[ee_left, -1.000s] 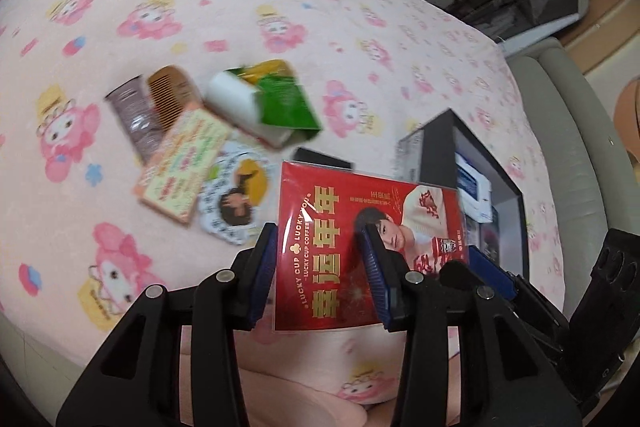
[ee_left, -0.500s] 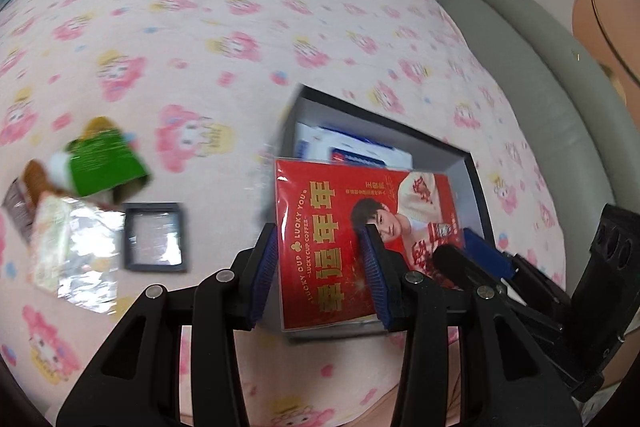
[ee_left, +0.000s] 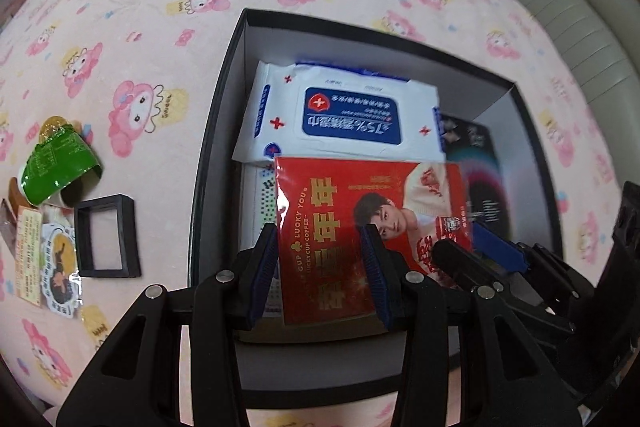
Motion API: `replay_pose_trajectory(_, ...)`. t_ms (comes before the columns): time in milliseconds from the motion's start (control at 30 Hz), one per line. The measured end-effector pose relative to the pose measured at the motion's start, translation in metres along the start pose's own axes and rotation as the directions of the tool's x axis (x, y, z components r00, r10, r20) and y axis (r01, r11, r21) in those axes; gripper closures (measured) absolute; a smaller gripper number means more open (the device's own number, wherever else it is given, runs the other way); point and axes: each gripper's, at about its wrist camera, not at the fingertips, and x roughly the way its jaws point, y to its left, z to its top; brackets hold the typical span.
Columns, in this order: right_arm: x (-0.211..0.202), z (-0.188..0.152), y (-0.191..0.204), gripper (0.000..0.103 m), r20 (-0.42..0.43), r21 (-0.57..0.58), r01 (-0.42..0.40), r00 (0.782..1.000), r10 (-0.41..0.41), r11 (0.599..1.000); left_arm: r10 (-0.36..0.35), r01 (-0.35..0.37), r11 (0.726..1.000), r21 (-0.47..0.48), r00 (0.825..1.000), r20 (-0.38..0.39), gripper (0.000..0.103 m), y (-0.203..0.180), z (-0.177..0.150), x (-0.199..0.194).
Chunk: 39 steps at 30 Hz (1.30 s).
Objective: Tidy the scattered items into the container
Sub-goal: 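Lower the red card pack into the box below the wet-wipes and release, then withdraw the left tool and move it toward the cartoon sticker card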
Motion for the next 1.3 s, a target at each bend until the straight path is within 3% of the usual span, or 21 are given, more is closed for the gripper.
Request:
replay_pose_trajectory(133,0.01,-0.003,0.008,0.062,-0.011,-0.023,0.035,0.999,-0.035,0.999,0.051,-0.051,0.999,0.005,0.999,0.007,0.053,-0.003,0.0,0.001)
replay_pose_trajectory(300,0.009,-0.004,0.006,0.062,0.005,-0.007,0.047,0.999,-0.047,0.999,0.111,-0.112,0.994,0.012,0.993,0.027,0.052,-0.005,-0.005,-0.004)
replay_pose_trajectory(533,-0.011,-0.005,-0.014,0.062,0.076,0.061,0.15,0.985,-0.154,0.987,0.065,-0.066,0.997,0.026,0.997,0.031,0.052,-0.005,-0.009,-0.011)
replay_pose_trajectory(700,0.006,-0.007,-0.017,0.062,-0.023,0.084,0.04,0.999,-0.039,0.996,0.038,-0.038,0.999,0.03,0.999,0.007,0.052,-0.011,-0.009,-0.003)
replay_pose_trajectory(767,0.011,-0.009,-0.013,0.062,-0.052,0.082,-0.045,0.997,0.049,0.996,0.037,-0.037,0.999,0.026,0.999,-0.001,0.052,-0.012,-0.01,0.001)
replay_pose_trajectory(900,0.013,-0.012,-0.003,0.062,-0.075,0.052,-0.122,0.989,0.126,0.991,0.033,-0.032,0.999,0.024,0.999,-0.003,0.052,-0.013,-0.011,0.001)
replay_pose_trajectory(1000,0.009,-0.011,-0.004,0.062,-0.06,0.058,-0.106,0.992,0.109,0.993,0.028,-0.028,0.999,0.019,1.0,-0.001,0.052,-0.011,-0.012,-0.001)
replay_pose_trajectory(1167,0.003,-0.009,-0.015,0.062,-0.002,0.056,0.063,0.998,-0.063,0.996,0.023,-0.023,1.0,0.014,1.0,0.004,0.052,-0.008,-0.013,-0.003)
replay_pose_trajectory(1300,0.012,-0.011,-0.005,0.062,-0.052,0.018,-0.003,0.999,0.004,1.0,0.006,-0.006,1.0,0.018,1.0,0.005,0.052,-0.01,-0.017,-0.003)
